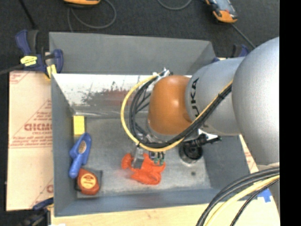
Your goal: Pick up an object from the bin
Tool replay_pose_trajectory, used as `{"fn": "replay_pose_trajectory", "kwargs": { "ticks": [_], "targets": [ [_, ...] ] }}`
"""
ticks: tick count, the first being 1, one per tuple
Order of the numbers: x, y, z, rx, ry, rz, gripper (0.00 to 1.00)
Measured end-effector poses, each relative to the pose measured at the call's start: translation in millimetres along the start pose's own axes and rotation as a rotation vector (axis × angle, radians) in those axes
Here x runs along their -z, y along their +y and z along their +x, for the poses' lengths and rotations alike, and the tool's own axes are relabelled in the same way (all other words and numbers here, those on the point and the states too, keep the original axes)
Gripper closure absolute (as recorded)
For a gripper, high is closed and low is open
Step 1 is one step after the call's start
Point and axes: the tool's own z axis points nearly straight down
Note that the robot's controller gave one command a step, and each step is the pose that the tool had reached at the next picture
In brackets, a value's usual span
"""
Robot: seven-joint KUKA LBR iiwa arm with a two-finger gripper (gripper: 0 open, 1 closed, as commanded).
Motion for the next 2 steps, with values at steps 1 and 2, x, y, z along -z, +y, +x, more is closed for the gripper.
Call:
{"fn": "replay_pose_trajectory", "kwargs": {
  "ticks": [1, 2],
  "targets": [
    [39, 2, 16.6, 0.025, 0.0, 0.001, 1.0],
    [99, 10, 14.5, 0.012, 0.0, 0.0, 1.0]
  ]
}}
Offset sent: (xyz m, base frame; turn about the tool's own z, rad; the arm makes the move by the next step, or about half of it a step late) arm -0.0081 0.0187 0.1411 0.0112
